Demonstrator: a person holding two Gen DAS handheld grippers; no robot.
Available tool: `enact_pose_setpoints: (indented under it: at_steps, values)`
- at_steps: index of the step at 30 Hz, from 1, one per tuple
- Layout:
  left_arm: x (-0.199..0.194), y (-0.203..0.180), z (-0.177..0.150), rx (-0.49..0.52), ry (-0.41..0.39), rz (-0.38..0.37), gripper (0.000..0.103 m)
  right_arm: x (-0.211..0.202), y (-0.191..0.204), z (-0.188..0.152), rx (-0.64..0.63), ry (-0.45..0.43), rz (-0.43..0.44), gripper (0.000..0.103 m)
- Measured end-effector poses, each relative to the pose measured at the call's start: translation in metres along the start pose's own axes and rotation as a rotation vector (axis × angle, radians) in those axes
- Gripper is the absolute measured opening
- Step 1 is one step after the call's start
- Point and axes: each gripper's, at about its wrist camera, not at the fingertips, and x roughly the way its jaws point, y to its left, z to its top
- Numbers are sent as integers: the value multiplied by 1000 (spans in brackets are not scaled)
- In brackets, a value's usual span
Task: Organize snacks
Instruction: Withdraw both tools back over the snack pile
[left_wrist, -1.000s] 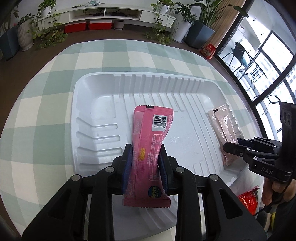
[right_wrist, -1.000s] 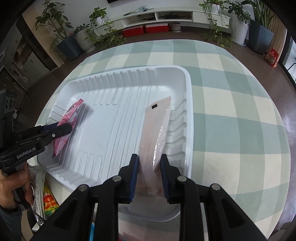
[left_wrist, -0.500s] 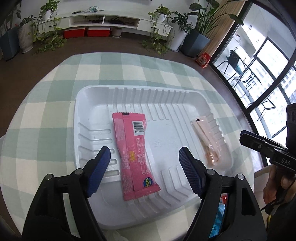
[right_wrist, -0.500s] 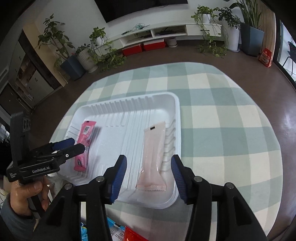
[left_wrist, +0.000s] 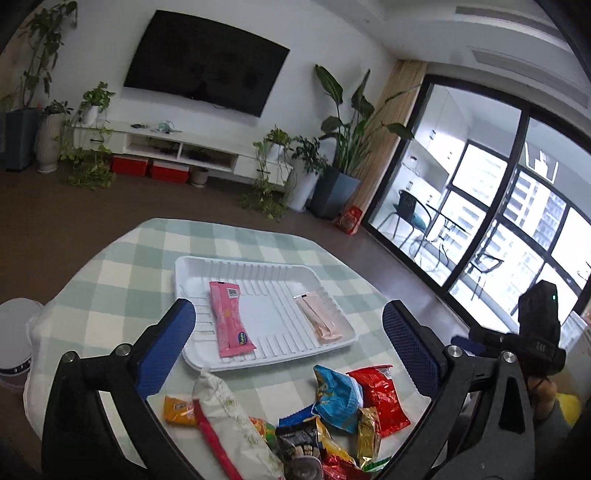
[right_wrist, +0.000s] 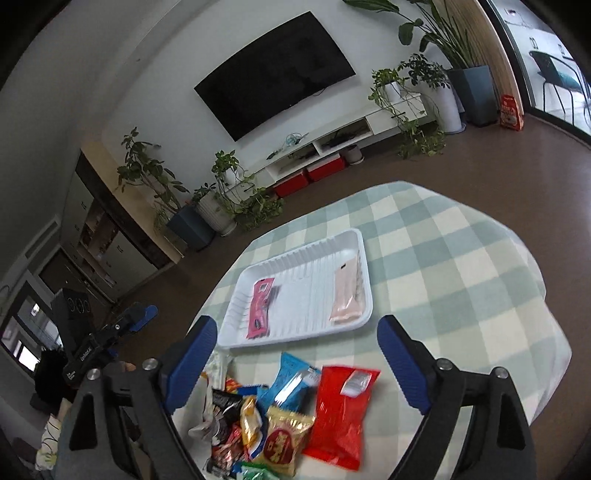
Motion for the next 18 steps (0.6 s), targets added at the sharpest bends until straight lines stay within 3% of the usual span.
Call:
enact_pose_setpoints:
  at_steps: [2,4,7,9,13,18]
  values:
    - [-21,1,-18,-18,-7,97,103,-4,2,-30,17,21,-7,92]
    - [-35,6,-39,-47,43,220,103,-9,4,-60,24,15,-39,92]
    - [-54,17,-72,-110,74,322,103,-7,8,-99,53,57,-60,92]
    - [-63,21,-89,-128,72,318,103,-7,12,-121,47,83,-75,92]
    - [-69,19,-119,-107,147,320,103,4,27,-151,-25,142,-137,92]
    - [-57,16,-137,-134,199,265,103,23,38,-166,-81,218,-161,75]
